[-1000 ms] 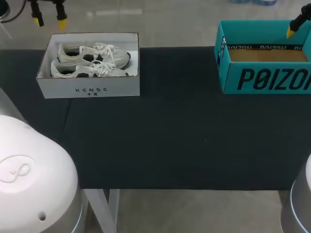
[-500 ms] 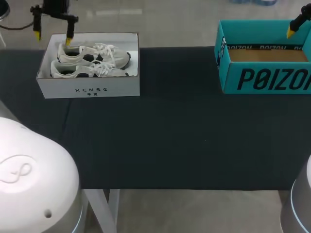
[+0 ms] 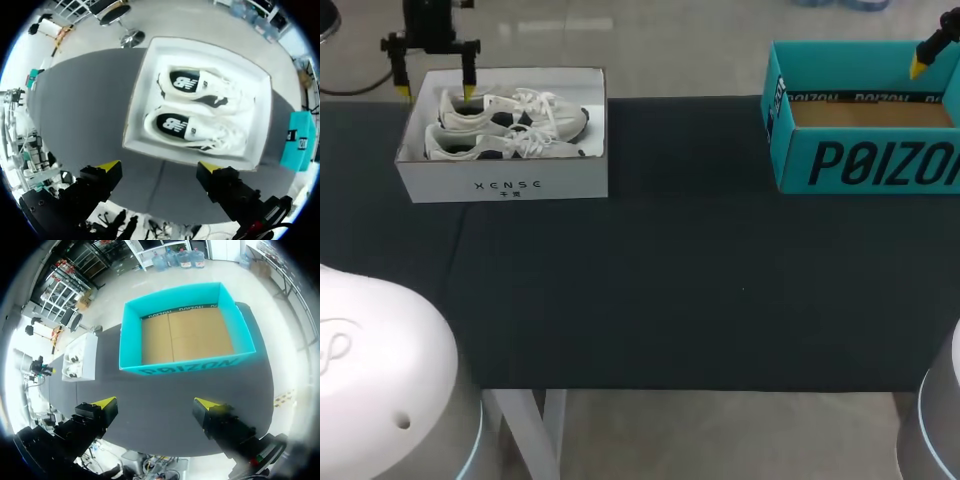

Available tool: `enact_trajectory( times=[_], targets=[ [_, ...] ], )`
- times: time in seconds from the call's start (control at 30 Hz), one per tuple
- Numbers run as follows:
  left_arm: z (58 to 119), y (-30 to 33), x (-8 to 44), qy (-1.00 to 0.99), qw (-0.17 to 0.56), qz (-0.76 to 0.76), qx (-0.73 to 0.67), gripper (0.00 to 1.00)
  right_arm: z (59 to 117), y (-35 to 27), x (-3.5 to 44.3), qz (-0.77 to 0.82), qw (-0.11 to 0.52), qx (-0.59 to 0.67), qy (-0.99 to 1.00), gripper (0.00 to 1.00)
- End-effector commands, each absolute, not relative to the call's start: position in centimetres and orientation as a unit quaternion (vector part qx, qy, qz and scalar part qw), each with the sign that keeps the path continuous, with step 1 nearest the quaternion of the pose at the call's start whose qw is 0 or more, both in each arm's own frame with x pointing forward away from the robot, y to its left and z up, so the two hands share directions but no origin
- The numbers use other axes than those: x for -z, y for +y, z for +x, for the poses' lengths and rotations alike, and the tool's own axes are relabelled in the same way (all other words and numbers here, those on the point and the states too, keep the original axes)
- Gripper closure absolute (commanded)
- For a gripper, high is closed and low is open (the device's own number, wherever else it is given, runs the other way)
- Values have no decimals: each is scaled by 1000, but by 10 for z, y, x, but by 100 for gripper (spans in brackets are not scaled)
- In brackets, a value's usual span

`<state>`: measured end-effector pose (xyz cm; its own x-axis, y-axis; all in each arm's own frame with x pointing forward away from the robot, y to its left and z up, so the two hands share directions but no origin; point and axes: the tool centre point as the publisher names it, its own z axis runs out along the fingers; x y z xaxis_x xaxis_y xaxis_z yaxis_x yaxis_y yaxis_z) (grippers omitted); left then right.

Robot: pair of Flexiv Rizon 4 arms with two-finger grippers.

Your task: Take the shoe out of the shoebox, open the shoe tongue, remove and reinsert the insole, then place the shoe into the shoebox

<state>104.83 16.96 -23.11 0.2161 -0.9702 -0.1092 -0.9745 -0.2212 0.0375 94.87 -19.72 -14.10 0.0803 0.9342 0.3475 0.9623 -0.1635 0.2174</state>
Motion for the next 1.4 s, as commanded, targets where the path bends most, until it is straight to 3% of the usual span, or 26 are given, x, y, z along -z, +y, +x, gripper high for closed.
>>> enact_trajectory(
  times=[0.03,0.47,0.8,1.0,1.4],
  targets=[
    [1045,166,226,730,44,-642,232,0,949,-197,141,-735,33,206,-646,0],
    [1045,166,226,730,44,-642,232,0,949,-197,141,-735,33,206,-646,0],
    [1050,184,231,719,28,-682,130,0,949,-197,141,-735,33,206,-646,0],
    [1056,199,234,727,-36,-680,89,0,949,-197,141,-735,33,206,-646,0],
    [1059,205,236,728,-32,-681,68,0,949,-197,141,-735,33,206,-646,0]
  ],
)
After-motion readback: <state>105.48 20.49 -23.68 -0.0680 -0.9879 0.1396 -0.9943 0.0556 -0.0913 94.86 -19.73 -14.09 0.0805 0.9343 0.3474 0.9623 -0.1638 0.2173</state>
